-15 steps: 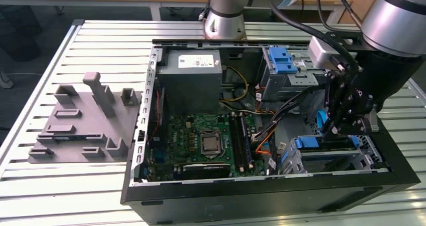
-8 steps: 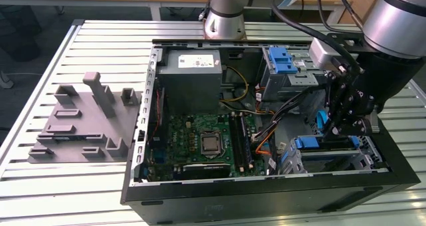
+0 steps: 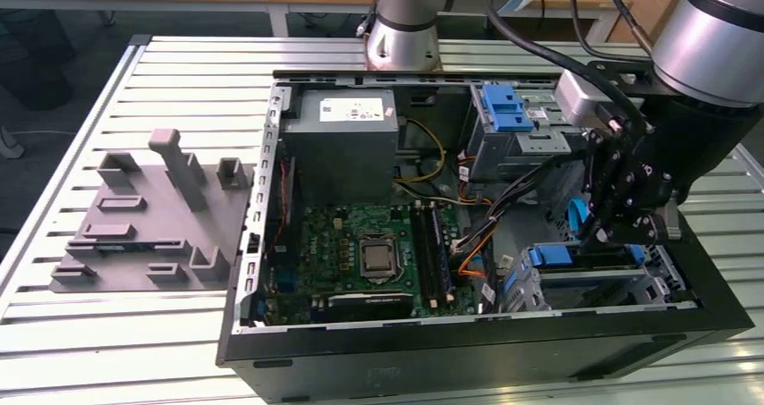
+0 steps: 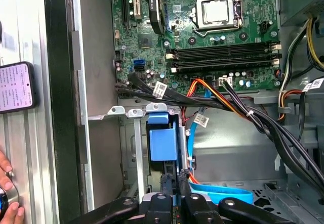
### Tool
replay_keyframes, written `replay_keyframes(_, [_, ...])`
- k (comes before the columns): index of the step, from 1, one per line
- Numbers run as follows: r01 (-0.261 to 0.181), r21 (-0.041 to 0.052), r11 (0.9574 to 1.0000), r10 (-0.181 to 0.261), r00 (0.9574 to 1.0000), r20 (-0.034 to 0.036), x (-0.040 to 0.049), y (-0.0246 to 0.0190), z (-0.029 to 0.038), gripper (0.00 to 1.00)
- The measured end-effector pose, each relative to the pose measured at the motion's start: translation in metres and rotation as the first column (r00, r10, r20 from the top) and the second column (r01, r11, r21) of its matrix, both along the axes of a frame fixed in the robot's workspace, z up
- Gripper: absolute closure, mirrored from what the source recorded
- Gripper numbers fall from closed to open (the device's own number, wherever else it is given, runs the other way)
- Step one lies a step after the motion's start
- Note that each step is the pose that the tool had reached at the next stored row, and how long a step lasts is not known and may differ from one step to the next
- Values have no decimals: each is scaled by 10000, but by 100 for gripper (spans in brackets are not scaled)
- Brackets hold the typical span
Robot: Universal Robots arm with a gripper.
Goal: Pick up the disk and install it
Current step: 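Insert the second disk wire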
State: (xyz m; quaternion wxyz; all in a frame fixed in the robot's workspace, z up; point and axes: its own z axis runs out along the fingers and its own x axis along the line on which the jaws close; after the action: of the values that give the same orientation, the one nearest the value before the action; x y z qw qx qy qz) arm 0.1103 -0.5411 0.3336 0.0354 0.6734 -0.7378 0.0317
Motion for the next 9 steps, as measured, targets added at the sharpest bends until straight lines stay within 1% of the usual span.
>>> replay_keyframes(9, [3, 4, 10000, -3, 10000, -3, 1, 0, 2, 84])
